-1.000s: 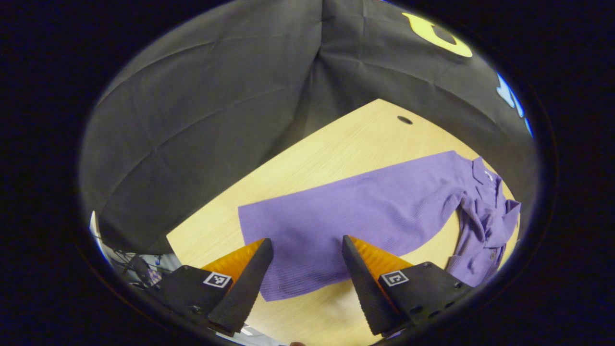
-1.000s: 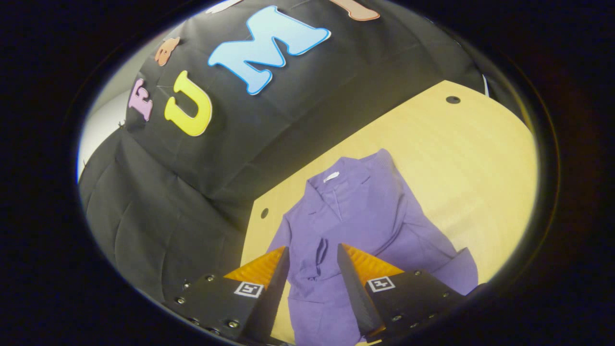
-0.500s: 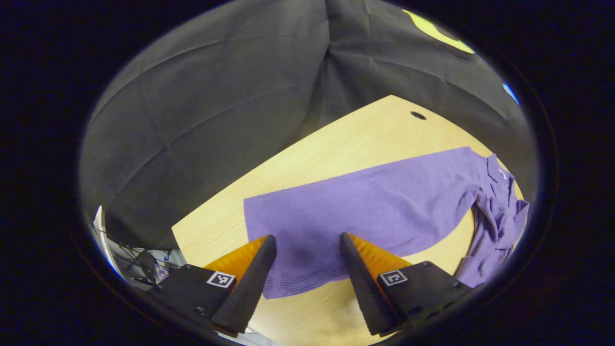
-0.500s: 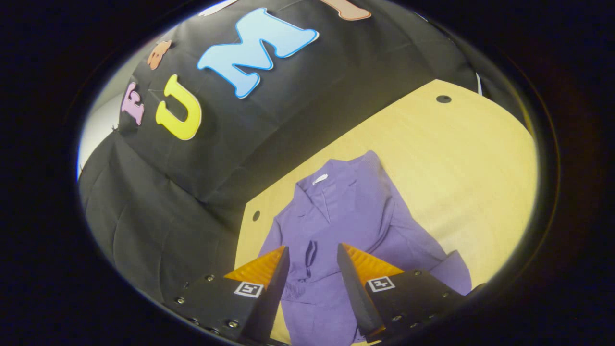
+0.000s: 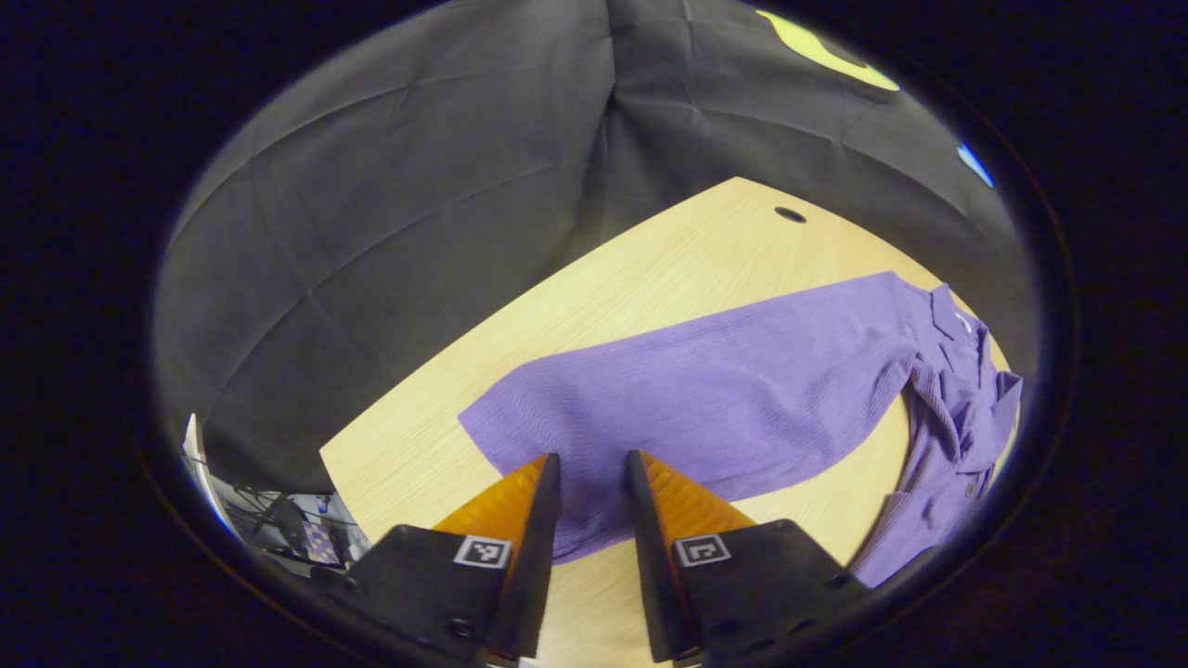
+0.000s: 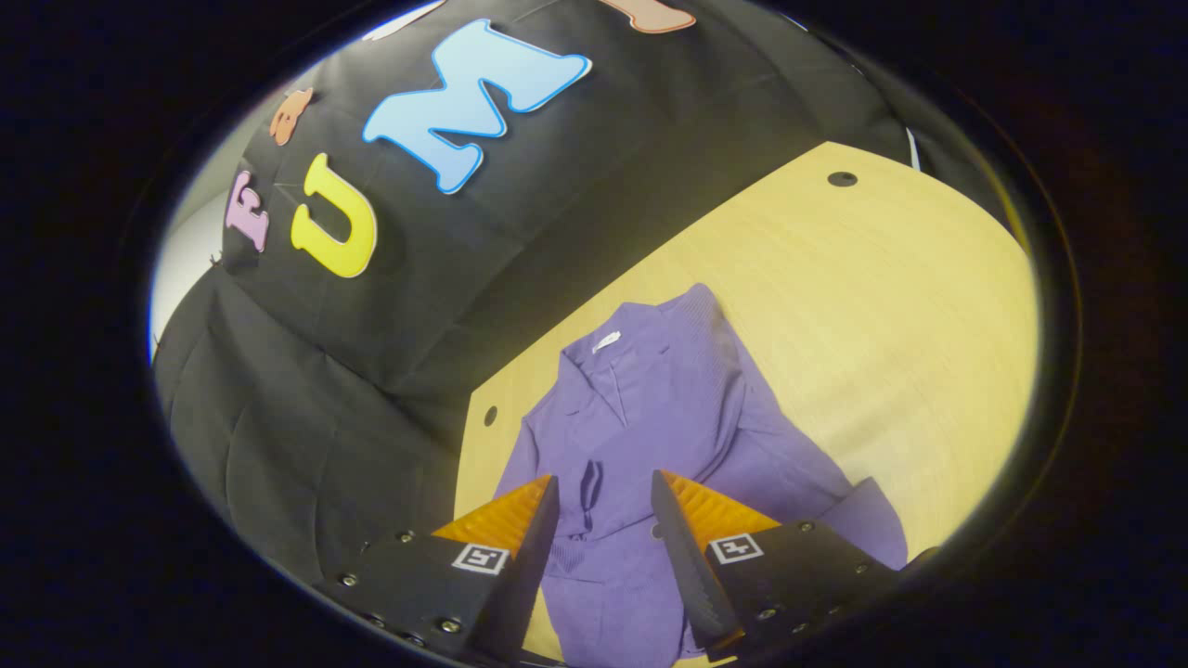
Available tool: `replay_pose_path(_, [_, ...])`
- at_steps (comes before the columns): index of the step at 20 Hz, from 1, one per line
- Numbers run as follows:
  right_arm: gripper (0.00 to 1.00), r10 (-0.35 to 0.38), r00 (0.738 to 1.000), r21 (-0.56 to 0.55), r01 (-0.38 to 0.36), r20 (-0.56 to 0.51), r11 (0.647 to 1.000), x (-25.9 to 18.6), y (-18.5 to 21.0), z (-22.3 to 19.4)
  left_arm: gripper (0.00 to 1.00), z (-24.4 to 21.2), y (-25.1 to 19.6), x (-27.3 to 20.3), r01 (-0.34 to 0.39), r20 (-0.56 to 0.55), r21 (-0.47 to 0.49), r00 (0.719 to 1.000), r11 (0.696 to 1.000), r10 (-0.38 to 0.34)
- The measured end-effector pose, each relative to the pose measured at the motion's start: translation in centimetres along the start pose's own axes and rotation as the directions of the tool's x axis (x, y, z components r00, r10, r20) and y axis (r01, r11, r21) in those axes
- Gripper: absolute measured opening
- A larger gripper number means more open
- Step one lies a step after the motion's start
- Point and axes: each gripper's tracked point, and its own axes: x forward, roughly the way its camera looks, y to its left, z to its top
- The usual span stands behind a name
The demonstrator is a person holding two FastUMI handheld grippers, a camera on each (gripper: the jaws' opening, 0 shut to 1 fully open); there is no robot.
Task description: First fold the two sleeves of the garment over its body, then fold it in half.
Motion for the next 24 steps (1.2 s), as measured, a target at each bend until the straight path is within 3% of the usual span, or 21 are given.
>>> replay_pose_path(1, [0.64,0.000,1.000,0.008,0.000,0.000,1.000,-0.2,-0.3,0.2,0.07,0.3,-0.4,-0.1,-0.009,0.005,0.007,1.000,1.000,0.009])
replay_pose_path(4, [0.64,-0.001,1.000,0.018,0.001,0.008,1.000,-0.5,-0.8,0.8,0.07,0.2,0.0,0.0,-0.054,-0.026,0.058,0.998,0.997,0.056])
replay_pose_path(11, [0.64,-0.004,0.999,0.053,0.002,0.043,0.999,-1.3,-2.0,3.3,0.07,2.3,-1.3,-0.5,-0.017,0.000,0.115,1.000,0.993,0.017])
replay_pose_path(17, [0.64,-0.006,0.998,0.070,0.001,0.066,0.998,-2.1,-3.1,4.3,0.07,8.8,-7.7,-2.1,0.081,0.104,0.142,0.990,0.987,-0.096])
replay_pose_path(24, [0.64,-0.034,0.993,0.116,0.021,0.109,0.993,-4.5,-5.8,4.8,0.07,15.2,-20.5,-5.8,0.245,0.200,0.231,0.935,0.942,-0.292])
